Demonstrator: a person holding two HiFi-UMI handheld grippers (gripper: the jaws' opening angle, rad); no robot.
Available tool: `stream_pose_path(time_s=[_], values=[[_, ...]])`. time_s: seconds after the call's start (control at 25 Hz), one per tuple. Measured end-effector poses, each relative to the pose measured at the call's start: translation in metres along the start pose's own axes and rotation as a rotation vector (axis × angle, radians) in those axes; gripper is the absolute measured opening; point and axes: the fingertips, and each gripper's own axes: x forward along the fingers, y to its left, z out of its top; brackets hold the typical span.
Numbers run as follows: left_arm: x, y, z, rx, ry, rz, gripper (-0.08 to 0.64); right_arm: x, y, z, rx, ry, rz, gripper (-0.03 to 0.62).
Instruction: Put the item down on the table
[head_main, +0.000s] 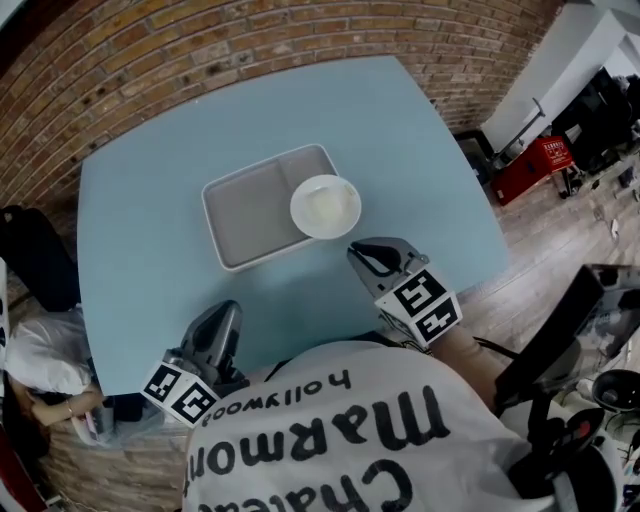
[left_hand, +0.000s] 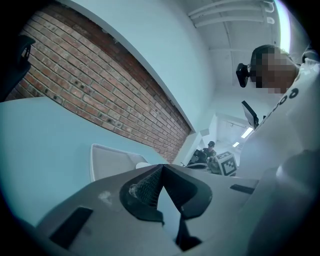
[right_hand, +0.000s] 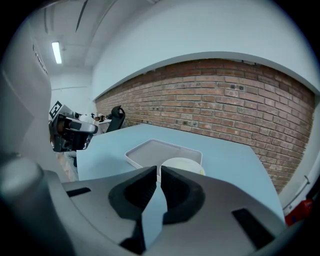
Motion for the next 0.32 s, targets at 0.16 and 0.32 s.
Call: stream_pose_path(time_s=[0.16,0.32], values=[[-0.0010,0.0029,-0.0041,-0.005,0.008,0.001,0.008,0.0026,0.0015,-0.0010,-0.012,0.002,-0.002,0.032],[-0.0016,0.0045,-0.0063,0.000,0.010,-0.006,0.008,0.0032,0.0047,-0.0017,-0.011,0.000,-0.001,0.032]])
